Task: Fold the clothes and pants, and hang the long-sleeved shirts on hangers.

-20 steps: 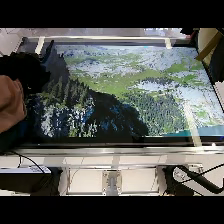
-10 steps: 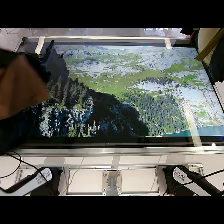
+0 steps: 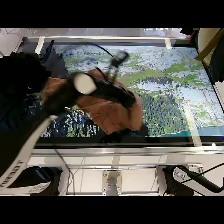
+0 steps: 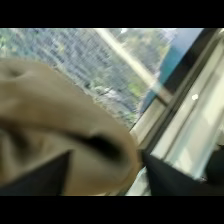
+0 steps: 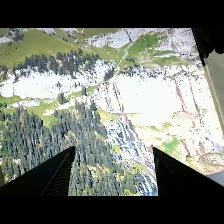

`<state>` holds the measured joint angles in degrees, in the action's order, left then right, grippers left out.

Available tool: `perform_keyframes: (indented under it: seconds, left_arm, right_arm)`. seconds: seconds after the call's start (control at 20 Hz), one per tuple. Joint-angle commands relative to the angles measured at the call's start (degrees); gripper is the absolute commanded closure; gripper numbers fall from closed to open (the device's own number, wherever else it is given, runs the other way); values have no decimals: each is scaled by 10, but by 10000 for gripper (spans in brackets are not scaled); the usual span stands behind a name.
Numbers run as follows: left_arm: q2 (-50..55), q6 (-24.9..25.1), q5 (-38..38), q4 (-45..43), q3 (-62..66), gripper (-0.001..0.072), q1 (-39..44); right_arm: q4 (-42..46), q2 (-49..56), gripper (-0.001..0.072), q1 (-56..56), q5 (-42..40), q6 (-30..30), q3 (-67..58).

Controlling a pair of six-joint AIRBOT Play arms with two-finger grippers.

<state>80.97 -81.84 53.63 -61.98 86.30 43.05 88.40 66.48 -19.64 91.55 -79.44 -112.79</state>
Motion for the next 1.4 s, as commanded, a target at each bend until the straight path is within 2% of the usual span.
perform_keyframes:
  seconds: [0.0, 0.1, 0.2, 0.3, 0.35, 0.4, 0.5, 0.6, 0.7, 0.75, 0.9, 1.05, 1.15, 1.35]
  left_arm:
    - [26, -143, -53, -155, 2, 76, 7]
    - [-23, -213, -9, -215, 1, 102, -78]
    - [-73, -240, 76, -274, -24, 115, -155]
    - [-141, -245, 122, -278, -146, 115, -197]
    - [-188, -276, 99, -266, -244, 115, -199]
    - [-231, -302, 49, -219, -339, 115, -195]
    - [-304, -304, -96, -49, -501, 115, -184]
    - [-329, -259, -138, 96, -589, 115, -174]
    - [-314, -173, -182, 222, -613, 116, -137]
    - [-297, -152, -211, 255, -613, 116, -110]
    - [-217, -168, -209, 274, -613, 116, -33]
    - [-191, -167, -292, 316, -613, 116, 20]
    - [-189, -167, -337, 322, -613, 116, 29]
    - [-155, -167, -360, 336, -609, 117, 30]
  right_arm:
    - [-6, 30, 169, 0, -5, 1, 12]
    - [-6, 41, 169, 0, -9, 1, 21]
    - [-7, 41, 170, 0, -9, 6, 63]
    - [-13, 32, 170, 0, -10, 12, 140]
    - [-24, 21, 170, 0, -18, 16, 194]
    - [-40, 7, 170, 0, -38, 23, 250]
    - [-92, -36, 169, 0, -114, 24, 365]
    - [-151, -76, 169, 0, -191, 25, 443]
    - [-183, -90, 169, 0, -211, 27, 464]
    - [-192, -90, 169, 0, -207, 27, 464]
    - [-191, -93, 169, 0, -189, 32, 463]
    - [-189, -99, 169, 0, -173, 42, 463]
    - [-190, -101, 169, 0, -177, 46, 463]
    - [-190, -101, 169, 0, -176, 46, 463]
